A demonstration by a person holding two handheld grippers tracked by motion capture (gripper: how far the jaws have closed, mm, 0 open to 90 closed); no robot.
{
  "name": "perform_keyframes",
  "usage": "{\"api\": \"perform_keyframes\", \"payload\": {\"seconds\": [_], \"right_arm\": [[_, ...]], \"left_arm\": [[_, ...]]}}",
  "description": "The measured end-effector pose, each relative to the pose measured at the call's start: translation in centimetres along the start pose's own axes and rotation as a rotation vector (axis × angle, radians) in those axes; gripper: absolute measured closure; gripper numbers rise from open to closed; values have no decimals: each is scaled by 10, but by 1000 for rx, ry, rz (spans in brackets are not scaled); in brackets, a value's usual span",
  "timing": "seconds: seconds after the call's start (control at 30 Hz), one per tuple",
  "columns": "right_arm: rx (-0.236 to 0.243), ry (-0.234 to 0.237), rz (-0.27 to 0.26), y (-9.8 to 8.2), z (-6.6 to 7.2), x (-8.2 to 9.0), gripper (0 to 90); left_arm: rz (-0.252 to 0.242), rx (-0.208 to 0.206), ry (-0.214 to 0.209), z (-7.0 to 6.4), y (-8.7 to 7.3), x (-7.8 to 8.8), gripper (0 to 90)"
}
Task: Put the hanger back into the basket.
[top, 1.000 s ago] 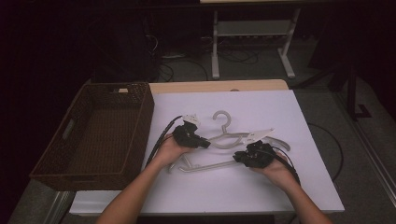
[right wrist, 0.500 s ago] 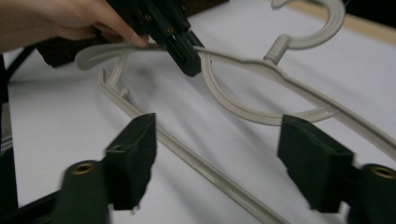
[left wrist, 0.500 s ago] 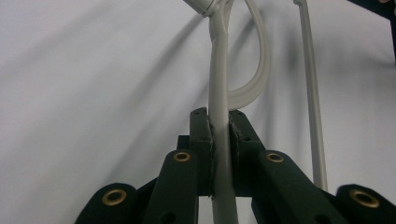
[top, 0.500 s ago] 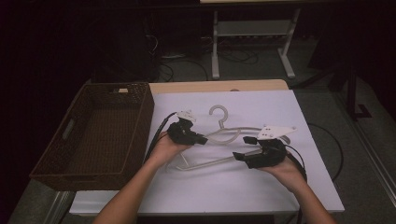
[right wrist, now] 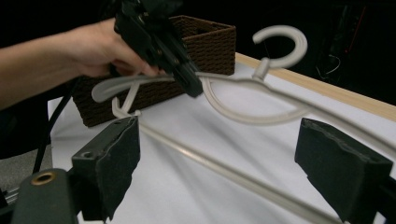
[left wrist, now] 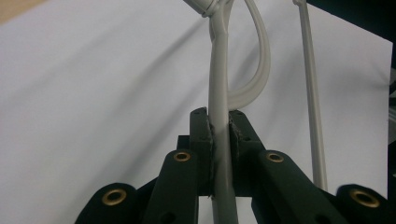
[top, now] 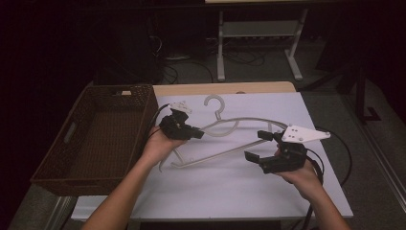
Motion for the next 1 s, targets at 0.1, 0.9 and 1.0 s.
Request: {"api": "perform_keyframes", "payload": {"seconds": [0.1, 0.9, 1.0], "right_arm": [[-3, 1, -4, 1, 0, 0, 137], [-9, -24, -6, 0, -3, 0, 136], [-5, -27, -9, 0, -4, -1, 136]], "left_arm": [[7, 1, 24, 4, 3, 13, 832], [-2, 31, 164, 25, 5, 103, 831], [-1, 37, 201, 32, -5, 126, 831]]}}
Point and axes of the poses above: each handheld gripper's, and its own axes: x roughly backward along the jaws, y roughly out of its top, z roughly to its left, the point moved 1 cm from there along -x, roughly forward along the jaws, and after that the axes turned 10 degrees about -x, right-handed, at the moved point
